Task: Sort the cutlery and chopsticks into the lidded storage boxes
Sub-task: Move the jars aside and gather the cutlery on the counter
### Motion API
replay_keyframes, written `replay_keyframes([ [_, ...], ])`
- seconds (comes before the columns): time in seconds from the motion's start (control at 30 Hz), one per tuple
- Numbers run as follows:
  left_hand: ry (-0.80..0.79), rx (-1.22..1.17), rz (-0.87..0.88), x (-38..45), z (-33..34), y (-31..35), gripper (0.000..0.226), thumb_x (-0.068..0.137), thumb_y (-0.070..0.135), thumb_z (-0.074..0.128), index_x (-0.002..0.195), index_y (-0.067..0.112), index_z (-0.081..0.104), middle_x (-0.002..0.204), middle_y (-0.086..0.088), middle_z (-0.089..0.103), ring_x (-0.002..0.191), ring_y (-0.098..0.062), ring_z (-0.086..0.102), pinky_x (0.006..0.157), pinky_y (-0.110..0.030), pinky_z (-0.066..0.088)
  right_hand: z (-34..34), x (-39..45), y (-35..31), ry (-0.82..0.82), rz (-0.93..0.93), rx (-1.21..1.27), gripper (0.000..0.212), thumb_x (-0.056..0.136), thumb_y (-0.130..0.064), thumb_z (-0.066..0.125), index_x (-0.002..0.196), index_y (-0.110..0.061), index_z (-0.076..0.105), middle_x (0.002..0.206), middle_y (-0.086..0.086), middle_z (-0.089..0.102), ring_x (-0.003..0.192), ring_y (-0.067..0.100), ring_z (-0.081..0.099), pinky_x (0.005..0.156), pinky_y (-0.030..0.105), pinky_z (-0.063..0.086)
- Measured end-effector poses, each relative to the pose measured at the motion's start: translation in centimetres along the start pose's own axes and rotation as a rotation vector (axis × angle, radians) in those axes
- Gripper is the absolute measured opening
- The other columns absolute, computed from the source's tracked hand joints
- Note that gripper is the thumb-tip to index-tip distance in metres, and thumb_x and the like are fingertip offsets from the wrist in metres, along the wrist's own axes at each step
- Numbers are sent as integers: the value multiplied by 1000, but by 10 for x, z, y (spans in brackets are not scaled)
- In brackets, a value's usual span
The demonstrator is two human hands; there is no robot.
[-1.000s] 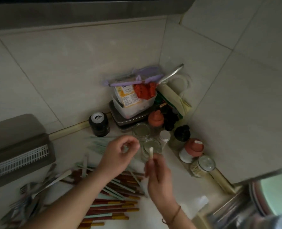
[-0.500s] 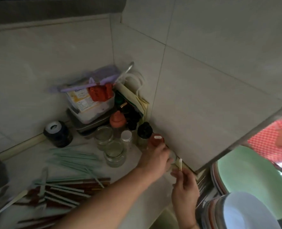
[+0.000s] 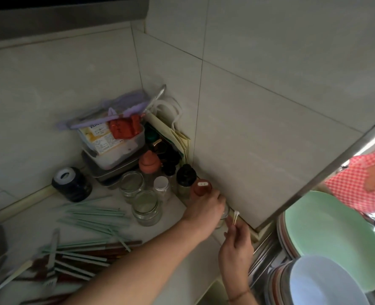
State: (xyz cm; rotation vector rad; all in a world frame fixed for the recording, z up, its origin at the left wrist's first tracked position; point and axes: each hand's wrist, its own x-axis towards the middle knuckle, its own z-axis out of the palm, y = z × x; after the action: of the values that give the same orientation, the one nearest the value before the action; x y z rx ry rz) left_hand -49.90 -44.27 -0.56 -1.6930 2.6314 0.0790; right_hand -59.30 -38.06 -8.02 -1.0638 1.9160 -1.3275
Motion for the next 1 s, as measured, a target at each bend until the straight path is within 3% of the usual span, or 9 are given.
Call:
replay_keyframes([
  [0.1, -18, 159, 63, -1, 0, 4, 25, 91, 2, 42, 108, 9, 58, 111, -10, 53, 107, -27, 50, 66, -35, 40, -2, 1, 1, -2, -18, -14, 10, 95, -20, 51, 87, -25, 56, 65, -7, 61, 61, 10, 60, 54, 33, 44],
  [0.27, -53, 264, 92, -3, 1, 9, 25, 86, 9, 47, 106, 16, 61, 102, -2, 59, 96, -18, 58, 59, -31, 38, -3, 2, 0, -7, -24, -44, 11, 95, -18, 50, 86, -23, 55, 60, -5, 58, 60, 1, 56, 50, 24, 38],
  [0.43, -1, 115, 69, 0, 14, 5, 28, 91, 3, 42, 118, 1, 49, 116, -18, 50, 103, -31, 54, 79, -38, 47, -5, 1, 2, -20, -57, -67, 13, 95, -16, 49, 85, -23, 54, 58, -5, 56, 61, 1, 55, 48, 21, 36],
  [0.57, 52, -89, 79, -6, 9, 0, 30, 93, 22, 51, 118, 7, 49, 118, -14, 48, 90, -29, 60, 66, -35, 43, -4, 2, 2, -4, -52, -65, 14, 95, -16, 49, 85, -25, 52, 61, -9, 56, 64, -5, 55, 48, 13, 34],
  [0.67, 4, -183, 46, -7, 7, -1, 46, 91, 40, 54, 123, 9, 46, 122, -13, 45, 92, -34, 60, 66, -40, 48, -2, 1, 4, 24, -51, -54, 16, 95, -15, 49, 85, -27, 50, 63, -12, 56, 62, -4, 55, 50, 12, 34],
  [0.87, -94, -194, -29, 6, -3, 2, 47, 81, 41, 64, 113, 6, 54, 117, -13, 45, 92, -37, 61, 74, -41, 47, 2, 2, 13, 41, 5, -6, 14, 96, -16, 47, 88, -27, 51, 70, -14, 59, 63, 5, 57, 57, 33, 46],
  [1.0, -131, -142, -18, 10, -3, 5, 52, 78, 36, 67, 116, 5, 50, 118, -15, 47, 88, -37, 64, 61, -34, 38, 3, 0, 15, 51, -22, -9, 18, 95, -11, 49, 83, -23, 49, 68, -14, 58, 67, -7, 57, 53, 13, 40],
])
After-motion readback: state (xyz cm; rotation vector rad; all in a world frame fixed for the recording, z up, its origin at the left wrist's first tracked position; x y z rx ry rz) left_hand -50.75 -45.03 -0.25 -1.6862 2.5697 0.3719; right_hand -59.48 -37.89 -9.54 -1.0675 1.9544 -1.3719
